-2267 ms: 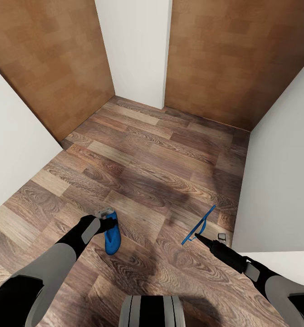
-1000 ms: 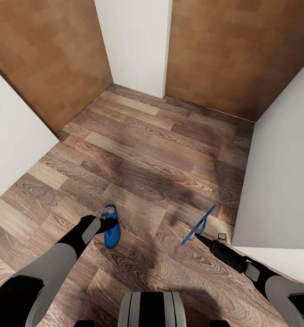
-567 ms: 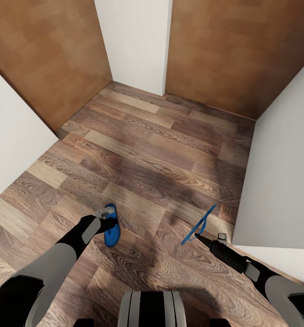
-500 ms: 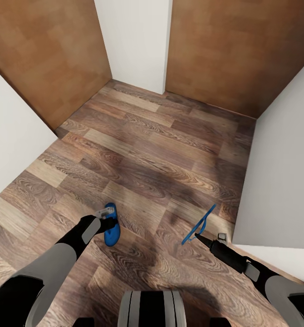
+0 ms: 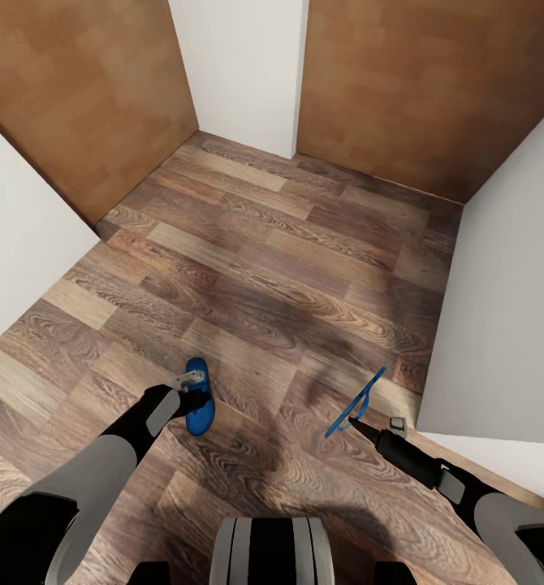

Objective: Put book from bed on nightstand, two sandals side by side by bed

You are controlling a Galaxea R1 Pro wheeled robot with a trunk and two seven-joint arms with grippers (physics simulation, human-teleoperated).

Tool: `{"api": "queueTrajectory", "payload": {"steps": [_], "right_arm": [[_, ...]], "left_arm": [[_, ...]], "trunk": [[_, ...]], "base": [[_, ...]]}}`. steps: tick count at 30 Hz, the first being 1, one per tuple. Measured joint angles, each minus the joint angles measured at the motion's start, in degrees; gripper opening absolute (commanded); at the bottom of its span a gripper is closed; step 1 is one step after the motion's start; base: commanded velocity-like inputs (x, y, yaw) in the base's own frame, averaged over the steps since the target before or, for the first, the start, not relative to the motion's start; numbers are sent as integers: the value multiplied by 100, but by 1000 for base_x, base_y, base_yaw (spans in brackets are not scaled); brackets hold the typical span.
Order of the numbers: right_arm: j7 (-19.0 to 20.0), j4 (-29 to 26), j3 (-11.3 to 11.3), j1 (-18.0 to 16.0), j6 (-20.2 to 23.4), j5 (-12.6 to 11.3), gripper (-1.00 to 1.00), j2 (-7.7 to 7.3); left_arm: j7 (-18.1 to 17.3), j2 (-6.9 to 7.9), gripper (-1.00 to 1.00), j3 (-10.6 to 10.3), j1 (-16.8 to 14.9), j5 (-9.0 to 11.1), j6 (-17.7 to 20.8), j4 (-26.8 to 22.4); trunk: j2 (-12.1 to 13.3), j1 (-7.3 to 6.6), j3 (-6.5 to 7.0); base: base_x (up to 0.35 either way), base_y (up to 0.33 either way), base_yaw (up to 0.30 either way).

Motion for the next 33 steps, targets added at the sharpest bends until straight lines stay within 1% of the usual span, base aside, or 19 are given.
{"api": "queueTrajectory", "payload": {"steps": [21,26,33], "right_arm": [[-1,0,1,0,0,-1,-100,1],[-2,1,5,0,-1,1,-100,1],[0,0,0,0,0,-3,-100,5]], "left_arm": [[0,0,100,0,0,6,2,0],[0,0,100,-3,0,7,7,0],[0,0,100,-7,0,6,8,0]], "trunk": [[0,0,0],[-6,13,-110],[-7,13,-111]], "base": [[0,0,0],[0,0,0],[0,0,0]]}}
